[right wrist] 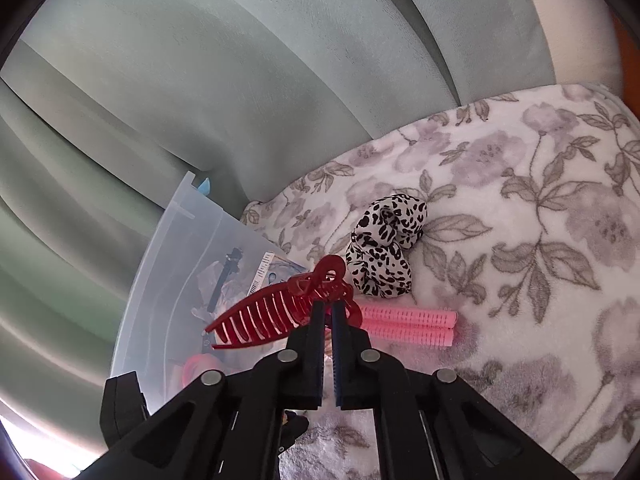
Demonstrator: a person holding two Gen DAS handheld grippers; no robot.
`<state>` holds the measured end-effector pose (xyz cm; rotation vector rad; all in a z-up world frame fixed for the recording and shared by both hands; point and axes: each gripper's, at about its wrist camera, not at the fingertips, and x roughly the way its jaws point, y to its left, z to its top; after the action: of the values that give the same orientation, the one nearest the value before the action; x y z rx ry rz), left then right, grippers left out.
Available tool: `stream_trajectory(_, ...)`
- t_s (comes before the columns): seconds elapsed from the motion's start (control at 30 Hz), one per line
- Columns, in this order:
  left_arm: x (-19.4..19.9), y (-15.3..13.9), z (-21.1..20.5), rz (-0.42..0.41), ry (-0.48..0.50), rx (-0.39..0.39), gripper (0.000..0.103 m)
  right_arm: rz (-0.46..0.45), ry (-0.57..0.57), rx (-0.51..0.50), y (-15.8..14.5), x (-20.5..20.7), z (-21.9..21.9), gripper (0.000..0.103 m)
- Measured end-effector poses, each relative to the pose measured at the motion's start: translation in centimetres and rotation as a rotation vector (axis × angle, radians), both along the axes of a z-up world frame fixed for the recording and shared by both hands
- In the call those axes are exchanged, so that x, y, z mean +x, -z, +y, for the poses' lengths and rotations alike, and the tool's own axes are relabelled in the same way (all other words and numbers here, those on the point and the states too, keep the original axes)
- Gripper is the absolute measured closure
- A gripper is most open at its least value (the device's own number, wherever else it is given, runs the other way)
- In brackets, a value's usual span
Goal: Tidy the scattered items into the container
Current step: 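Close the right tool on the red claw clip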
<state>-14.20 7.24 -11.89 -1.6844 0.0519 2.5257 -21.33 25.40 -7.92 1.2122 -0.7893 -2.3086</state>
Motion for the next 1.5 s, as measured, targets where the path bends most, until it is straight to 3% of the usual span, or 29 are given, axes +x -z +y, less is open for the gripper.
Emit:
stream_trajectory(0.47,0.0,-0.2,-0.2,-0.013,-0.017,0.005,0.096,0.015,0.015,0.035,-0.5,-0.1,0.1,0.092)
stream_trajectory(0.5,0.0,-0.3,-0.2,-0.014,-0.015,0.007,0.096,0.012,0.014,0.038,-0.5,-0.2,0.1,0.085)
stream_trajectory(0.53,0.0,-0.3,-0.2,-0.015,-0.014,0.008,0.096,0.010,0.013,0.037,-0.4,-0.1,0.1,0.070)
stream_trajectory(0.6,0.0,-0.4,-0.2,-0.017,-0.015,0.011,0.096,0.011,0.017,0.032,-0.5,0.1,0.1,0.055)
stream_trajectory(0.67,0.0,-0.4,-0.2,-0.020,-0.016,0.013,0.096,0.020,0.010,0.032,-0.7,0.3,-0.1,0.052)
stream_trajectory(0.73,0.0,-0.5,-0.2,-0.023,-0.017,0.017,0.096,0.033,-0.013,0.045,-1.0,0.4,-0.7,0.035)
stream_trajectory(0.93,0.1,-0.7,-0.4,-0.030,-0.038,0.030,0.096,0.073,-0.090,0.093,-1.6,-0.2,-2.9,0.003)
stream_trajectory(1.1,0.1,-0.9,-0.3,-0.032,-0.043,0.032,0.096,0.083,-0.140,0.201,-1.4,-1.5,-5.3,0.001)
stream_trajectory(1.37,-0.3,-1.2,0.0,-0.038,-0.044,0.036,0.096,0.067,-0.130,0.273,-0.7,-3.3,-7.1,0.001)
stream_trajectory(1.5,-0.5,-1.4,-0.1,-0.039,-0.046,0.039,0.096,0.041,-0.108,0.269,-0.3,-3.9,-6.7,0.013)
